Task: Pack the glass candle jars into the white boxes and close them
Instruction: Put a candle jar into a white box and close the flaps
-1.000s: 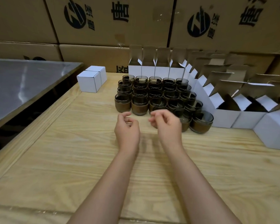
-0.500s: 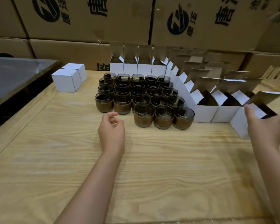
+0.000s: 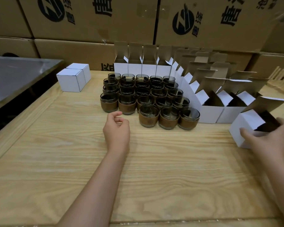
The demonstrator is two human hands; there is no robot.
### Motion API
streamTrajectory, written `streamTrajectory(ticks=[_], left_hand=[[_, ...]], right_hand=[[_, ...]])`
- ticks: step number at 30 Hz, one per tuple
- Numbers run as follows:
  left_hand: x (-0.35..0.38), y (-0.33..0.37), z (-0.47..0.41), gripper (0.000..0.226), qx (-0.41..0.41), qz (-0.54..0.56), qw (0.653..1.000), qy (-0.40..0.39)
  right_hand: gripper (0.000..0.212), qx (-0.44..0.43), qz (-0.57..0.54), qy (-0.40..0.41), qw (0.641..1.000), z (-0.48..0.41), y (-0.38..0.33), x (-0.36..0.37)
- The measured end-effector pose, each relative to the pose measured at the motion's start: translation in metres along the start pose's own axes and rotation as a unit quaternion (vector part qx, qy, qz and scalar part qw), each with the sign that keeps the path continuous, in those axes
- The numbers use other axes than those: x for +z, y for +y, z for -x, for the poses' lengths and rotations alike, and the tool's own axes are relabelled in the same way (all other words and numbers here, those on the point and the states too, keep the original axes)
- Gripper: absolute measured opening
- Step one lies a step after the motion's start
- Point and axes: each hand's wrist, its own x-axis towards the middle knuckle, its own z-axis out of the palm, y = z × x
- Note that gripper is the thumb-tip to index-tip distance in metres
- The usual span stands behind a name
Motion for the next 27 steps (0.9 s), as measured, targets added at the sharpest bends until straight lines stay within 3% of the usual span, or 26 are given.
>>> streamTrajectory(ticks=[8,14,18,22,27], left_hand=[[-0.002,0.003,0.006,0.018,0.048,0.063,0.996,-0.050],[-0.006,0.004,0.013,0.003,0.121,0.151,0.972,-0.133],[-0.014,0.008,0.003,0.006,0.073,0.210,0.966,-0.129],[-0.037,0.015,-0.014,0.037,-0.001,0.276,0.951,-0.142],[-0.065,0.020,-0.031,0.053,-0.005,0.177,0.966,-0.186]], right_hand=[[0.107,-0.125,0.004,-0.105,0.987,0.114,-0.059,0.013],[0.096,-0.259,0.086,-0.182,0.945,0.182,-0.113,0.046],[0.076,-0.297,0.097,-0.215,0.925,0.205,-0.144,0.073],[0.075,-0.311,0.101,-0.240,0.914,0.214,-0.163,0.094],[0.096,-0.305,0.065,-0.256,0.915,0.220,-0.180,0.113]])
